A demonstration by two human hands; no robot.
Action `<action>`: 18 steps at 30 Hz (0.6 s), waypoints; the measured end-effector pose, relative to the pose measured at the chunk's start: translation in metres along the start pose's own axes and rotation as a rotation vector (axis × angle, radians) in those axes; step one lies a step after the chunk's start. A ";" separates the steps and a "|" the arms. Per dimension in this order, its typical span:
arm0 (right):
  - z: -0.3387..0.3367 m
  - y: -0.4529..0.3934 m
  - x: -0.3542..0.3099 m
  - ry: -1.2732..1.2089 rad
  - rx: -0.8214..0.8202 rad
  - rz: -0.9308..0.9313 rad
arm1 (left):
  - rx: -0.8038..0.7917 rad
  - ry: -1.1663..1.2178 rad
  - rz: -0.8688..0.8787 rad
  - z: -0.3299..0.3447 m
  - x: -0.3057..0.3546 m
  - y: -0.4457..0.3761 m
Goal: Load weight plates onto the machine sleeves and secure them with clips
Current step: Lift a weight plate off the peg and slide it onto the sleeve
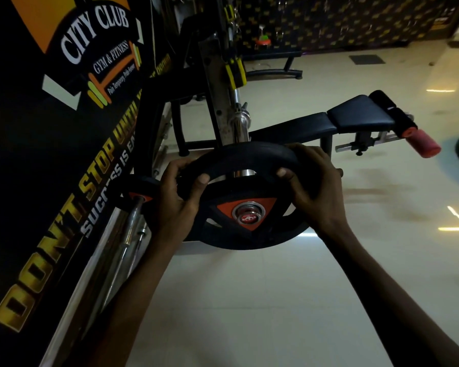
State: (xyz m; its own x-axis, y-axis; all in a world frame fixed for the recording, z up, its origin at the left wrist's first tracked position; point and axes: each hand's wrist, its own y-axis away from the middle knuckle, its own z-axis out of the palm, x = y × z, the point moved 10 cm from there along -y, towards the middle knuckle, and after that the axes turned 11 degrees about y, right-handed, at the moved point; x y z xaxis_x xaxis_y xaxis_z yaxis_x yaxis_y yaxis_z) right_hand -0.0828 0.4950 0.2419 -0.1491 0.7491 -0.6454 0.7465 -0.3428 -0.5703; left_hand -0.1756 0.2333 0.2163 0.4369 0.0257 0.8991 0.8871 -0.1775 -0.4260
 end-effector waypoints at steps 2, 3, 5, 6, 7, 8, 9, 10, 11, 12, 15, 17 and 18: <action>0.004 0.000 0.001 0.043 0.060 -0.044 | 0.052 -0.093 0.113 0.008 -0.001 0.000; 0.005 0.002 -0.002 0.079 0.103 -0.097 | 0.064 -0.150 0.188 0.013 -0.002 0.002; 0.009 0.011 -0.009 0.220 0.187 -0.263 | 0.073 -0.328 0.319 0.027 -0.007 0.007; 0.014 0.016 -0.013 0.301 0.214 -0.354 | 0.086 -0.421 0.358 0.031 -0.011 0.008; 0.019 0.020 -0.014 0.367 0.237 -0.423 | 0.108 -0.499 0.393 0.033 -0.014 0.008; 0.022 0.021 -0.012 0.413 0.265 -0.464 | 0.133 -0.563 0.428 0.035 -0.015 0.007; 0.025 0.020 -0.009 0.442 0.297 -0.482 | 0.157 -0.616 0.465 0.036 -0.016 0.005; 0.027 0.019 -0.005 0.458 0.326 -0.486 | 0.176 -0.662 0.504 0.036 -0.016 0.004; 0.029 0.016 -0.001 0.465 0.344 -0.486 | 0.190 -0.698 0.540 0.038 -0.017 0.003; 0.032 0.012 0.002 0.465 0.352 -0.488 | 0.198 -0.724 0.566 0.040 -0.018 0.000; 0.042 -0.005 0.015 0.466 0.358 -0.480 | 0.223 -0.782 0.584 0.045 -0.025 -0.015; 0.049 -0.019 0.023 0.482 0.374 -0.469 | 0.244 -0.807 0.588 0.048 -0.030 -0.029; 0.053 -0.026 0.028 0.486 0.377 -0.461 | 0.249 -0.814 0.590 0.050 -0.033 -0.038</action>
State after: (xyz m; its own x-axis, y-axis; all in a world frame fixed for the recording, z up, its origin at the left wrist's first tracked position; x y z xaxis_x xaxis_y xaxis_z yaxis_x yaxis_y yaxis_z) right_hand -0.1414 0.4947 0.2117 -0.0243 0.9982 -0.0542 0.3938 -0.0402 -0.9183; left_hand -0.2165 0.2880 0.1980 0.6981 0.6747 0.2397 0.4640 -0.1714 -0.8691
